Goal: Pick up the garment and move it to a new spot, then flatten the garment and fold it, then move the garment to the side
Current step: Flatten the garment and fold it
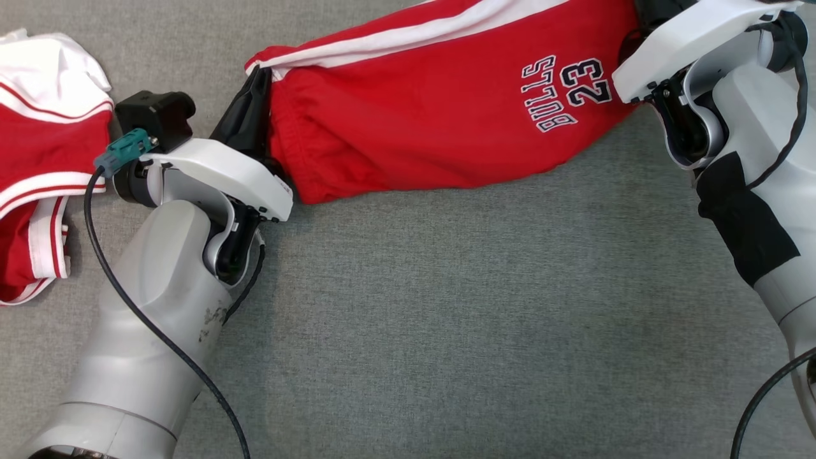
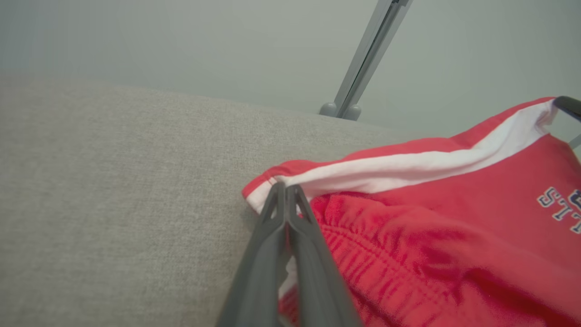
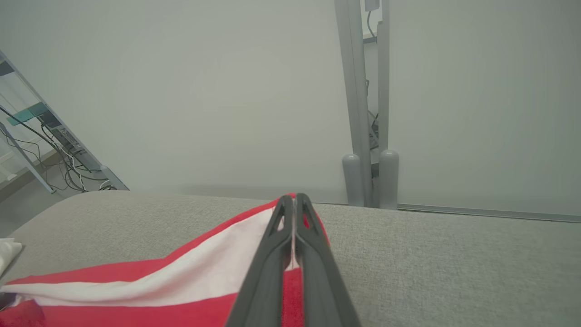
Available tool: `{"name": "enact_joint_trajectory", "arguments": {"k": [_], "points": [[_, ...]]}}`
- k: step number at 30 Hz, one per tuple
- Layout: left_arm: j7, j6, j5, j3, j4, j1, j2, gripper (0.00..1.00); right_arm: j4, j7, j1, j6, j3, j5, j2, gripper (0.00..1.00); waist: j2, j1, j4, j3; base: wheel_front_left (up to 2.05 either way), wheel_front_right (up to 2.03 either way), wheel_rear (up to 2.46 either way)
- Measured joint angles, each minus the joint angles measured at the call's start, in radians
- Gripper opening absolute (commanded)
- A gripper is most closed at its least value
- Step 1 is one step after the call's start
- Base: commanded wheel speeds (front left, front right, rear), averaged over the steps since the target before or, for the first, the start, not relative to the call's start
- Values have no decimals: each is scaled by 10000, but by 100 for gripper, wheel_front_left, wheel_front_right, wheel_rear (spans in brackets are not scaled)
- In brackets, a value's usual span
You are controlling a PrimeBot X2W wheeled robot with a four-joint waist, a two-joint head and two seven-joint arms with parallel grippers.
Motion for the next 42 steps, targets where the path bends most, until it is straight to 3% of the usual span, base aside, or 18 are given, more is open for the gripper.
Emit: {"name": "enact_joint_trajectory", "arguments": {"k": [8,9,10,11,12,22,33,42], "points": [[-113,0,-343,-506,529,-420,-148,0,554,0,-218,0,35,-249,119,0,0,0,288,345,0,0,0],[-113,0,-430,-546,552,-428,-132,0,633,0,-239,0,4,-259,127,35,0,0,299,315,0,0,0],[-113,0,-477,-577,556,-428,-123,20,667,0,-243,0,2,-307,132,64,-1,0,299,301,0,0,0],[-111,0,-481,-537,502,-428,-111,76,688,0,-248,0,-23,-337,142,100,-1,0,301,285,0,0,0],[-113,0,-479,-529,451,-426,-98,100,752,0,-248,0,-61,-364,150,100,0,0,302,261,0,0,0],[-113,0,4,8,-518,319,119,100,533,-2,223,0,-284,-499,58,100,0,0,208,-280,0,0,0],[-123,280,3179,2449,-4015,2954,-194,100,-527,0,1788,0,-1085,-1035,-339,100,0,0,-15,-1183,0,0,0],[-125,529,4765,3273,-5923,5147,-667,100,414,46,2619,0,-779,-869,-27,100,0,0,-56,-1990,0,0,0]]}}
